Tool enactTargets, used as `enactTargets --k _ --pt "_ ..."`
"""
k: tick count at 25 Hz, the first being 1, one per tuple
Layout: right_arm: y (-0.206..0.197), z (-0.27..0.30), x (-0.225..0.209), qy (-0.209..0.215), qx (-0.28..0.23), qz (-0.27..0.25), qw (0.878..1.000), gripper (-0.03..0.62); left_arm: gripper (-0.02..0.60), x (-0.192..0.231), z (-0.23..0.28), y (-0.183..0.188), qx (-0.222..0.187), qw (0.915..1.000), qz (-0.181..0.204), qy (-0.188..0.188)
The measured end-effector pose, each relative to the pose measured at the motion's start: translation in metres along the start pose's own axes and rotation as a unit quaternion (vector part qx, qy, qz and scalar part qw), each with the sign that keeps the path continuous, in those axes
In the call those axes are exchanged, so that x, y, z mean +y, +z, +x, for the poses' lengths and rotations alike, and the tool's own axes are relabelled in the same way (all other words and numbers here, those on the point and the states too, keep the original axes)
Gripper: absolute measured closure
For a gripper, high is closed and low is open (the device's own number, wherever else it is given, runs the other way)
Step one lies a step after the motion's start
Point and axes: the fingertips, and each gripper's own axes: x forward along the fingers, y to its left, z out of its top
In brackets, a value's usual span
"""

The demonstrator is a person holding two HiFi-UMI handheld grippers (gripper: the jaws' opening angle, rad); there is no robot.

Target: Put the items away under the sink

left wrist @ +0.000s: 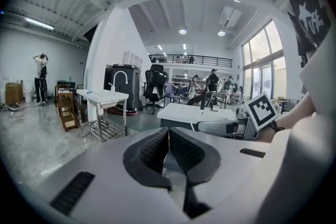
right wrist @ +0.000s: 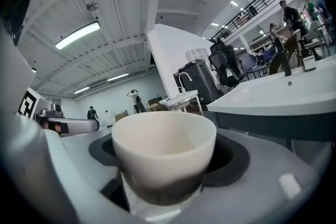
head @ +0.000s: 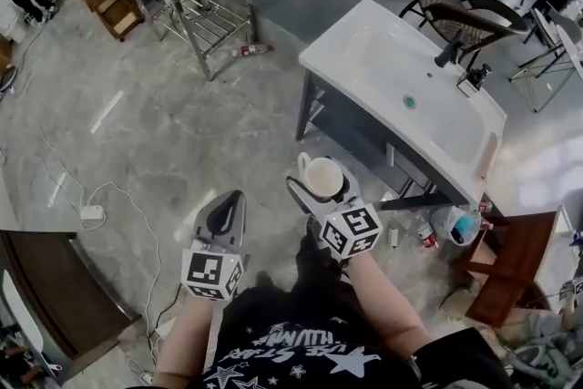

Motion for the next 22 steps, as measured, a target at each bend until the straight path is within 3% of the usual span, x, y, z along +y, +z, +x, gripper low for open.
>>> enactTargets --k 5,9,15,22 --pt "-0.039 -0.032 0.043 -0.028 -0.005 0.037 0.999 0.184 0.569 0.008 -0.040 -0.034 0.009 0.9996 -0.002 -0.028" --pt "-0.069 -0.050 0.050 -0.053 0.008 0.043 0.998 0.184 0.569 0.014 -0.055 -0.057 0.014 0.9991 -0.008 -0.041" --pt "-0.092 -0.045 0.017 -0.085 0.015 0.023 0.996 0.184 0.569 0.018 -0.035 -0.082 0.007 0.9987 -0.020 -0.045" --pt "-0.103 0.005 -0.044 -0.093 -0.010 0.020 0.995 0.184 0.569 0.029 0.044 -0.104 -0.009 0.9988 -0.019 -0.044"
